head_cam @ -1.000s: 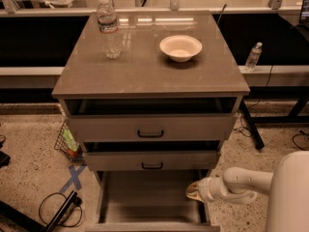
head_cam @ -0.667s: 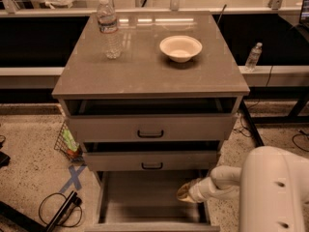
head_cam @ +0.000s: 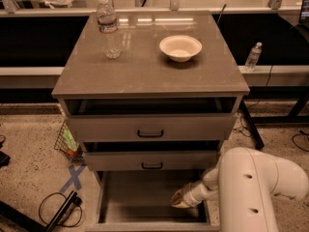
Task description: Open bottom drawer
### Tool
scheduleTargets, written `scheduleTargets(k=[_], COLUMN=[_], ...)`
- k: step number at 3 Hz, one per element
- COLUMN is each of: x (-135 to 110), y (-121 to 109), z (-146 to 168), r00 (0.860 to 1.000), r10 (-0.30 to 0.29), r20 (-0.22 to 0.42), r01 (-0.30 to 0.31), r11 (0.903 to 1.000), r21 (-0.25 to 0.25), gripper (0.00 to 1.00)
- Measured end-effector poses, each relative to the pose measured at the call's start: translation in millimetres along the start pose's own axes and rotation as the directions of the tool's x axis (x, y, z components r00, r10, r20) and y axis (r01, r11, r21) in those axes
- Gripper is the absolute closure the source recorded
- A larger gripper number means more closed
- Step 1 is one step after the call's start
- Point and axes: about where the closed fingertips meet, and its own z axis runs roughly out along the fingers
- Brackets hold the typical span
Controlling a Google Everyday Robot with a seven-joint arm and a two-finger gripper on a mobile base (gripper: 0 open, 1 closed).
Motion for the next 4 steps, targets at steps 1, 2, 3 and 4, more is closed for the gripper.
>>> scheduleTargets(k=[1, 2, 3, 4], x=[-2.8, -9.8, -20.5, -27.0], y=[19.8, 56.4, 97.7, 116.0], z=[6.8, 4.0, 2.0, 3.6], r00=[1.000, 0.998, 0.991, 0.984], r10=[0.015, 0.058, 0.130, 0.164], r20=[0.013, -0.001, -0.042, -0.068], r01=[-0.014, -0.058, -0.133, -0.169], r11=[0.9996, 0.9973, 0.9890, 0.9829], r21=[-0.024, -0.044, -0.065, -0.073], gripper=[1.00, 1.00, 1.00, 1.00])
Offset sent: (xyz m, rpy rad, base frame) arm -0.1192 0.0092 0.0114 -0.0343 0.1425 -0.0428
